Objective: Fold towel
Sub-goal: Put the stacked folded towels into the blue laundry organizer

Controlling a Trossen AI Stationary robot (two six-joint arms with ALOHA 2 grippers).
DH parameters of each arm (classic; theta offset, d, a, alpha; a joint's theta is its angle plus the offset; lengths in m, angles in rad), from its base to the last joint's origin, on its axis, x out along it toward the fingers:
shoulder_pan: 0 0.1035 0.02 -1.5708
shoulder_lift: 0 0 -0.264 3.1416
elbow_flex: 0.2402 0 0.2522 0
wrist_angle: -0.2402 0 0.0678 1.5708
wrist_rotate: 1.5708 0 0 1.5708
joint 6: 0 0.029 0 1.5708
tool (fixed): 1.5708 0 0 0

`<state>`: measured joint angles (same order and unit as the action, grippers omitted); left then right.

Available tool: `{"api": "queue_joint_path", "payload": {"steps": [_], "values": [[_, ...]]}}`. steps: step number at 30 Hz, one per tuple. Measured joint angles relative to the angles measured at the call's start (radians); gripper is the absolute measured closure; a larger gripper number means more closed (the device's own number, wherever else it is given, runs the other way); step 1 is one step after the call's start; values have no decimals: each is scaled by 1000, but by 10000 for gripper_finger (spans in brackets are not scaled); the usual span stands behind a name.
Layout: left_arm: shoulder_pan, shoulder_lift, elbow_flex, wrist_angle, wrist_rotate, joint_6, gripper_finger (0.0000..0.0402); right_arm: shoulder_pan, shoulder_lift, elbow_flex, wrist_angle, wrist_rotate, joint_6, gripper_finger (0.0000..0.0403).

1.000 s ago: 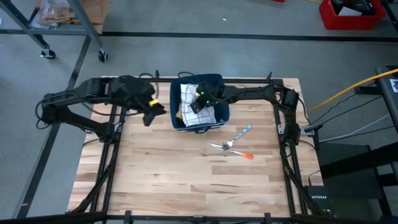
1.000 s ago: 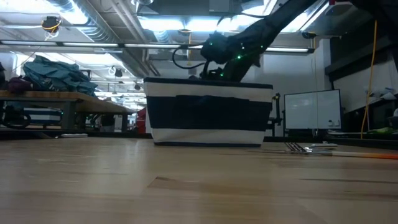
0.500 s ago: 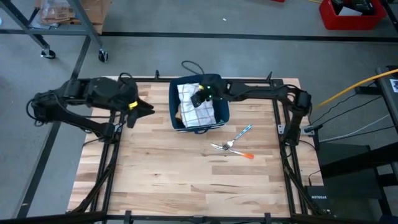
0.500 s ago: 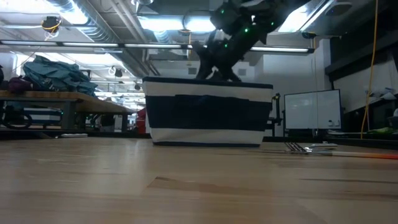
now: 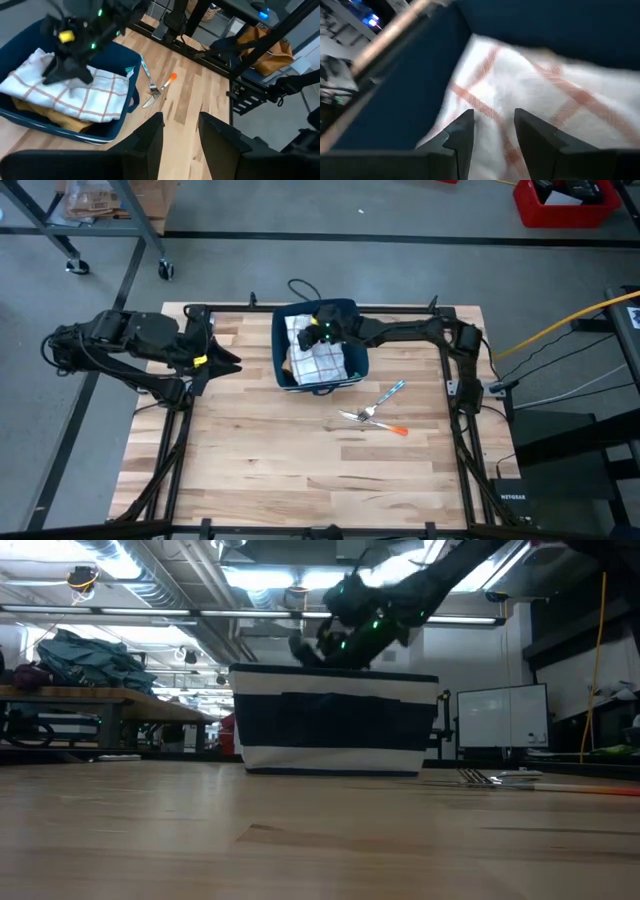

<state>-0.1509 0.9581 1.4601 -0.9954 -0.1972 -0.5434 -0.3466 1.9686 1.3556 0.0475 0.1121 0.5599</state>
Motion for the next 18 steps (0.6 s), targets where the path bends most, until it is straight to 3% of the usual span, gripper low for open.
{"api": "queue_joint_path", "payload": {"steps": [10, 18], "values": [[0, 5, 0, -2, -26, -7, 286, -1, 123, 4, 28, 2, 18, 259], [0, 12, 0, -24, -40, -7, 286, -1, 84, -2, 58, -28, 19, 259]]}}
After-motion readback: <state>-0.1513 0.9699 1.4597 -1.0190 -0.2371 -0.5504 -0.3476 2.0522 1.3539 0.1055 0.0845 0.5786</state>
